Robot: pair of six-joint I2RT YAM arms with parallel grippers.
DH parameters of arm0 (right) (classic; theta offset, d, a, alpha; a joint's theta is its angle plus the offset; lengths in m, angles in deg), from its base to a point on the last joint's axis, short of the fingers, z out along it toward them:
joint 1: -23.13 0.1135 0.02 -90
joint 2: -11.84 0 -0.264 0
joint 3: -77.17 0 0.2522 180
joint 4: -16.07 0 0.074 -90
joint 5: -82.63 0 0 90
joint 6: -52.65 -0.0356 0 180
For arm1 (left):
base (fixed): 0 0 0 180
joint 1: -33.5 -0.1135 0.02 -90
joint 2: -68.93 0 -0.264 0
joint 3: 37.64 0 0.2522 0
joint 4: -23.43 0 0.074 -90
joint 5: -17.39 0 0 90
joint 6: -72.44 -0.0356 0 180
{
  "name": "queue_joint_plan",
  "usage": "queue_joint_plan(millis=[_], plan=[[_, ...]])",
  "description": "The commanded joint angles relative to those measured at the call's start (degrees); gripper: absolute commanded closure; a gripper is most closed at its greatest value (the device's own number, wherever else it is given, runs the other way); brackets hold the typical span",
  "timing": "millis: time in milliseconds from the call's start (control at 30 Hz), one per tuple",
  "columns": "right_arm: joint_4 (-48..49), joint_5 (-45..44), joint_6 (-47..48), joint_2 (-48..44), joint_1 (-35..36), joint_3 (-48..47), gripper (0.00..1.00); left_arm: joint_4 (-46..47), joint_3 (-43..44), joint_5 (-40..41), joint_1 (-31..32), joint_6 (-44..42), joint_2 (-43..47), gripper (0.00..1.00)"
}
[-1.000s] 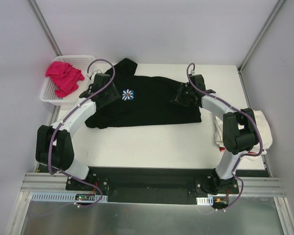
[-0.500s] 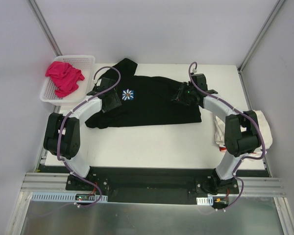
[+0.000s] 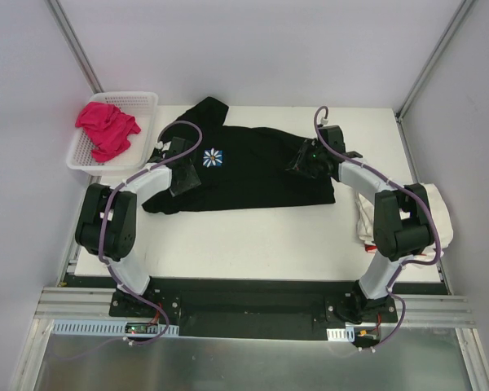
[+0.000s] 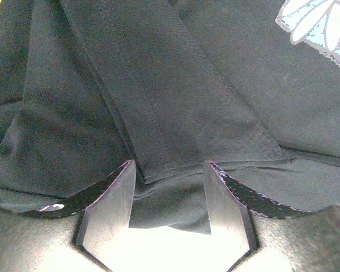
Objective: Fold and stack the t-shirts
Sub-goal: Fold the flattened tshirt in 1/3 of the way
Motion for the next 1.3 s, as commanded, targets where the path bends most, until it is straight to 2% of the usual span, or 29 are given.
queue_joint_plan(millis=[0,200,433,467,533,567,700,900,967,1267], plan=[[1.01,-0.17,0.15,-2.38,-0.49,-0.13,0.76,-0.37,0.36,0.73,0.09,0.53,-0.68,0.50],[1.01,-0.17,0.15,-2.20,-0.67,0.04,0.76,-0.45,1.42,0.11,0.09,0.45,-2.17,0.50],[1.01,0.00,0.15,-1.68,-0.84,-0.05,0.76,-0.45,1.59,0.11,0.09,0.45,-2.96,0.62],[1.01,0.00,0.24,-1.59,-0.84,-0.13,0.76,-0.45,1.77,0.03,0.09,0.36,-2.97,0.69],[1.01,0.09,0.15,-1.32,-0.84,-0.22,0.76,-0.54,1.85,0.11,0.09,0.36,-2.88,0.74],[1.01,0.18,0.06,-1.15,-0.84,-0.22,0.76,-0.37,1.94,0.20,0.09,0.27,-2.97,0.81],[1.01,0.27,0.15,-1.06,-0.84,-0.13,0.76,-0.45,2.12,-0.06,0.09,0.01,-2.62,0.92],[1.10,0.53,-0.02,-0.71,-0.85,-0.31,0.77,-0.89,3.70,-0.77,0.09,-0.61,-1.56,0.96],[1.19,0.53,-0.03,-0.80,-0.67,-0.22,0.77,-1.42,5.27,-0.42,0.09,-1.13,-1.12,1.00],[1.80,0.71,-0.11,-0.97,-0.76,0.57,0.78,-2.21,14.84,1.87,0.09,-3.16,-3.49,1.00]])
